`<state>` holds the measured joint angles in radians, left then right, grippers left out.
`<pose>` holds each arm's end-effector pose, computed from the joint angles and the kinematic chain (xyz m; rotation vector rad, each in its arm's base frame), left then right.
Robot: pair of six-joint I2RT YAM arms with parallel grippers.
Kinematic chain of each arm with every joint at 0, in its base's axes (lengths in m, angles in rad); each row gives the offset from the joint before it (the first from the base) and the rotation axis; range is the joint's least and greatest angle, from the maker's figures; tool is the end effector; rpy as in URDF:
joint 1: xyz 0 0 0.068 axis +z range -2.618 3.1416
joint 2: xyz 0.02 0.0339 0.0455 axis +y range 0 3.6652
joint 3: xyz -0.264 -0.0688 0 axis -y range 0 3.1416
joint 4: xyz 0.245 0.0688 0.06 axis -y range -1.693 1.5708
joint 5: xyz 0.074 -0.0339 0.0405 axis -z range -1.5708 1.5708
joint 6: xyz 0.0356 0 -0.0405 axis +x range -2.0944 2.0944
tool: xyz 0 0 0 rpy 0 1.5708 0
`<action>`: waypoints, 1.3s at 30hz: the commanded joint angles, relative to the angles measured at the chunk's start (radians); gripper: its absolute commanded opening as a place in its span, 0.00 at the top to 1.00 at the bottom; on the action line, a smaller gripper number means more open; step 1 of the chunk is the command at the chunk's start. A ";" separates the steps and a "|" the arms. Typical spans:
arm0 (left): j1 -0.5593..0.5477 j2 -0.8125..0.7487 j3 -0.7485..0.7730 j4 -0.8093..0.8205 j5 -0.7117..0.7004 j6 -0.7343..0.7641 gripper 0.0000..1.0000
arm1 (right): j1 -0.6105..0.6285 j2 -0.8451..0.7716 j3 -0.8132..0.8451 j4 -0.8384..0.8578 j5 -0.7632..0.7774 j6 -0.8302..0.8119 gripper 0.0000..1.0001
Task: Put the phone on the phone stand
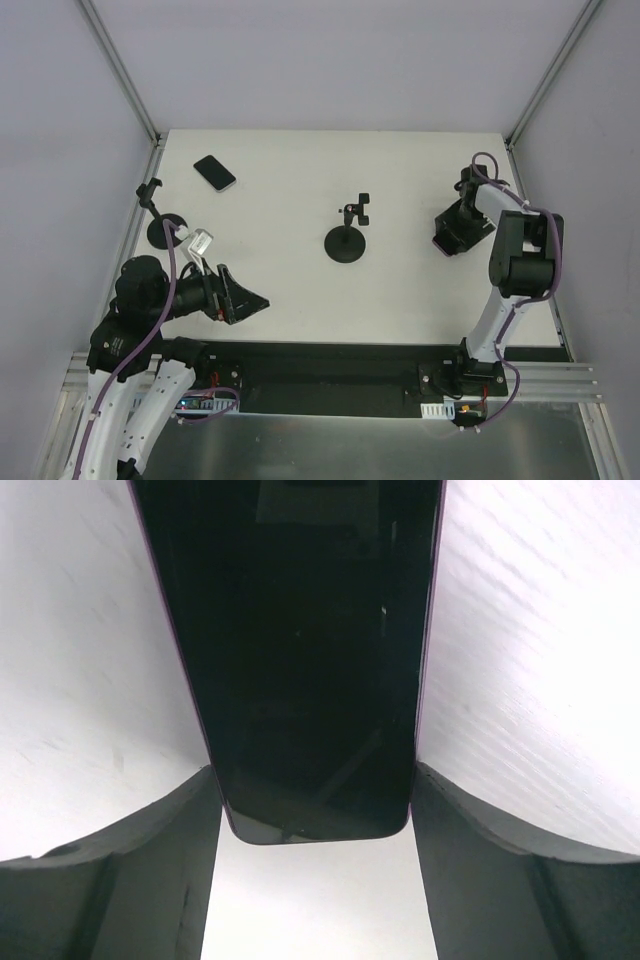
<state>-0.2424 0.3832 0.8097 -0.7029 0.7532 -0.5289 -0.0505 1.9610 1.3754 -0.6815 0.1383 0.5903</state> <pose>0.0617 -0.0403 0.3409 0.2861 1.9294 -1.2161 0.3897 -0.0246 0.1680 0.9138 2.6592 -0.0730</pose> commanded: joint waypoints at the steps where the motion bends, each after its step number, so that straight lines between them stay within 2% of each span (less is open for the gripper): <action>1: -0.001 -0.010 0.017 -0.007 0.031 -0.031 0.01 | 0.020 -0.163 -0.160 0.085 -0.025 -0.131 0.99; 6: -0.001 -0.006 0.000 -0.007 0.021 -0.034 0.01 | 0.049 -0.356 -0.341 0.158 0.000 -0.306 0.99; 16: -0.001 0.022 -0.115 0.028 -0.011 -0.066 0.01 | 0.227 -0.738 -0.616 0.269 -0.003 -0.359 0.99; 22: -0.001 -0.029 -0.214 0.086 -0.003 -0.124 0.01 | 0.346 -0.807 -0.685 0.284 -0.006 -0.343 0.99; 28: -0.001 -0.061 -0.279 0.124 -0.002 -0.167 0.01 | 0.468 -0.804 -0.731 0.296 0.003 -0.317 0.99; 32: -0.001 -0.029 -0.293 0.155 0.001 -0.175 0.01 | 0.590 -0.791 -0.742 0.307 0.006 -0.297 0.99; 39: 0.000 0.005 -0.334 0.221 0.017 -0.203 0.01 | 0.719 -0.806 -0.763 0.330 0.007 -0.314 0.99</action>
<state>-0.2424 0.3702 0.5056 -0.5556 0.7502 -0.7006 0.6178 1.1809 0.6254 -0.3923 0.1413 0.2752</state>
